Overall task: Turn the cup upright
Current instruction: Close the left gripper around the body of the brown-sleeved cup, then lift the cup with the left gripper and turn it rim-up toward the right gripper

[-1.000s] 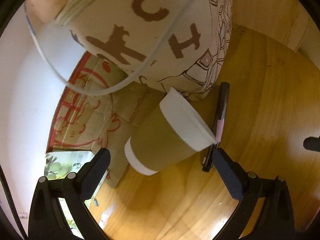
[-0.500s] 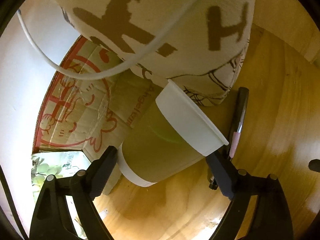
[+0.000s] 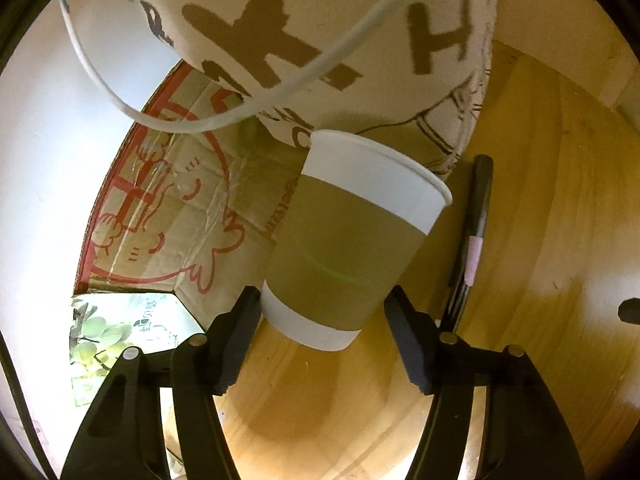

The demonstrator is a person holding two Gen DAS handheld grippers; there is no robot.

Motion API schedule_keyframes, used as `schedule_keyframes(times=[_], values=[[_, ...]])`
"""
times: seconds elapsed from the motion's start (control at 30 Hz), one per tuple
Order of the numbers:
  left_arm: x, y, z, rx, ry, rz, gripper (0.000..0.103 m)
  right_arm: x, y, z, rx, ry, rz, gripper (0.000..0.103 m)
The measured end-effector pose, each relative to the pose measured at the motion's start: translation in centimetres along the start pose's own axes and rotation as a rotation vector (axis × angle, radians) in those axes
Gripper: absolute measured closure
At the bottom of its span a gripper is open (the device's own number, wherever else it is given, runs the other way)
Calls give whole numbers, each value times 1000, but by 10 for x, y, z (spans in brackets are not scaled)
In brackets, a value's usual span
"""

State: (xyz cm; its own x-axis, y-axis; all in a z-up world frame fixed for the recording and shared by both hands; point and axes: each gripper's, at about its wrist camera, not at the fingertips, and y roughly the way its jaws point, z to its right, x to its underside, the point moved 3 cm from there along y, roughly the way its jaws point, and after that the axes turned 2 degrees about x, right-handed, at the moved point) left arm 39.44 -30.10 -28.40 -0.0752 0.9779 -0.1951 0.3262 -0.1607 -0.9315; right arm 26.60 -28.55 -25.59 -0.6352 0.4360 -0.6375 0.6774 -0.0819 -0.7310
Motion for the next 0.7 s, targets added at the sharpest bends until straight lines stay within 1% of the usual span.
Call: schedule_keyframes(times=[0.3, 0.4, 0.5, 0.7], values=[[6, -29, 4, -13, 10, 36, 36, -1, -10, -1, 20, -1, 19, 22], [8, -37, 10, -23, 18, 34, 37, 0, -16, -3, 27, -3, 27, 22], [12, -55, 12, -30, 19, 30, 37, 0, -20, -4, 31, -7, 35, 22], [36, -75, 7, -8, -48, 24, 37, 0, -33, -7, 31, -13, 49, 22]])
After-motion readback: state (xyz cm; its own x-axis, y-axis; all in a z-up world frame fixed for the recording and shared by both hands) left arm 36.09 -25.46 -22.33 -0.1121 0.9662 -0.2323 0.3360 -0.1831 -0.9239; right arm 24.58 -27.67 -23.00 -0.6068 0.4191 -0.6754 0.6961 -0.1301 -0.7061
